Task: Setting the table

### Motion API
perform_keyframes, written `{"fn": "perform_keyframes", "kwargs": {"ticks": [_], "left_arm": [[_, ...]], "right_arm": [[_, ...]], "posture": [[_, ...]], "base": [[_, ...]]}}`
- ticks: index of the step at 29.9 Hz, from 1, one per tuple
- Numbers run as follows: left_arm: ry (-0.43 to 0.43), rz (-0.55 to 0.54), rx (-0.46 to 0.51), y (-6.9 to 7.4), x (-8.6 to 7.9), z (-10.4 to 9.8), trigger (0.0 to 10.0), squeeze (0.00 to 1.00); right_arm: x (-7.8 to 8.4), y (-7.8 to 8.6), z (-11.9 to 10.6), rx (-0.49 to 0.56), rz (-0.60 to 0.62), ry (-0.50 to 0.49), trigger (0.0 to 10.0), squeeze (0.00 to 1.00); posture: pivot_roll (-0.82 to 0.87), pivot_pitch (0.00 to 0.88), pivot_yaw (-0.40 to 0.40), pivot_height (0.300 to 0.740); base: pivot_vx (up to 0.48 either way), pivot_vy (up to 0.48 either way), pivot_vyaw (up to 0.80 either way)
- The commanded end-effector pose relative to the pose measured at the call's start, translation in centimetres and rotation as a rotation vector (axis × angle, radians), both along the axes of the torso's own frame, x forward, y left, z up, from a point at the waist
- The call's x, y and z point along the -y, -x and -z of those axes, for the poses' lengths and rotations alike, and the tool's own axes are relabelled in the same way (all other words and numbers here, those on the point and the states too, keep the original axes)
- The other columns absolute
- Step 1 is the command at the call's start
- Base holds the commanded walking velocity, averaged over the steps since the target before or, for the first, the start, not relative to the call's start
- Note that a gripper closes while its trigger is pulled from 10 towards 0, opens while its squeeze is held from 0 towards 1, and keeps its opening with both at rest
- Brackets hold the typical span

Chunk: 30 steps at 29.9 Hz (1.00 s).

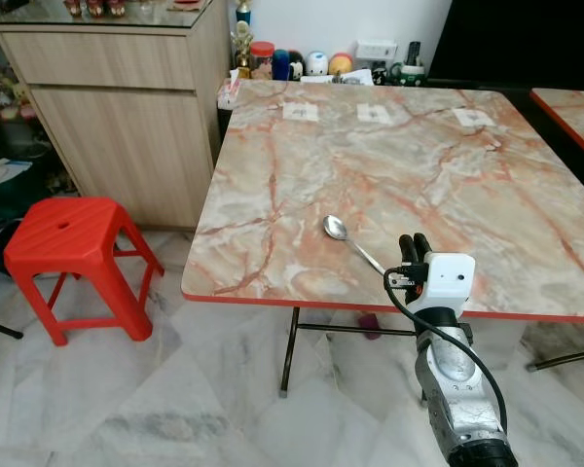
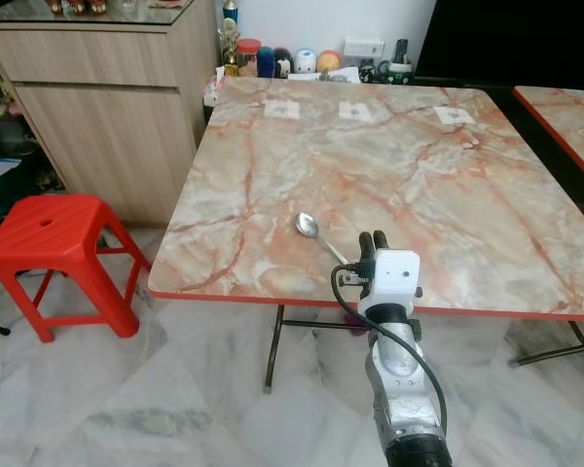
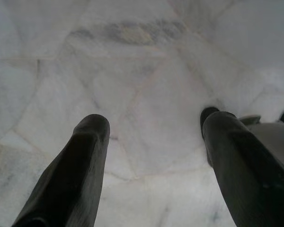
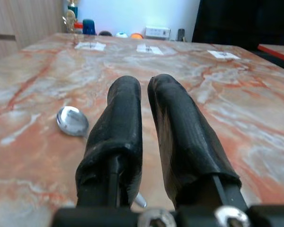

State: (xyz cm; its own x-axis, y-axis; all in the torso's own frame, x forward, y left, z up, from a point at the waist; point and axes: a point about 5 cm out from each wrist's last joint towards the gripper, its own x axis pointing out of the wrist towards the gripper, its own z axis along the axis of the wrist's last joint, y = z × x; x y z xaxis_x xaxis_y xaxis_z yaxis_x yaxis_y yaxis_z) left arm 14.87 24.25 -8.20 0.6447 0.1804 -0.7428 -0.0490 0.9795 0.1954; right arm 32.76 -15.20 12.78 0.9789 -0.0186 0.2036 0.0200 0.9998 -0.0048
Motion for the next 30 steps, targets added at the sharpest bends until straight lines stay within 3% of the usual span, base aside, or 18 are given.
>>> {"fn": "perform_keyframes", "kwargs": {"ticks": [1,14,20,21,22,30], "left_arm": [[0.004,0.008,-0.024,0.5,0.1,0.3,10.0,0.00],[0.006,0.006,-0.015,0.4,0.1,0.2,10.0,0.00],[0.006,0.011,-0.018,0.5,0.2,0.3,10.0,0.00],[0.007,0.012,-0.018,0.5,0.2,0.3,10.0,0.00],[0.007,0.012,-0.018,0.5,0.2,0.3,10.0,0.00],[0.009,0.013,-0.018,0.5,0.4,0.3,10.0,0.00]], "right_arm": [[0.1,0.1,0.2,-0.005,-0.001,0.001,10.0,0.00],[-0.2,0.0,0.2,-0.004,-0.018,0.029,10.0,0.00],[-0.6,0.1,0.7,-0.035,-0.060,0.017,10.0,0.00],[-0.8,0.1,0.9,-0.044,-0.073,0.012,10.0,0.39],[-0.8,0.2,1.0,-0.054,-0.082,0.008,10.0,1.00],[-1.3,0.3,1.8,-0.126,-0.167,0.024,10.0,1.00]], "posture": [[0.05,0.105,-0.037,0.740],[0.05,0.102,-0.038,0.740],[0.05,0.103,-0.038,0.740],[0.04,0.105,-0.039,0.740],[0.04,0.105,-0.039,0.740],[0.04,0.107,-0.041,0.740]], "base": [[0.304,0.000,0.00],[0.320,0.000,0.00],[0.000,0.000,0.00],[0.000,0.000,0.00],[0.000,0.000,0.00],[0.000,0.000,0.00]]}}
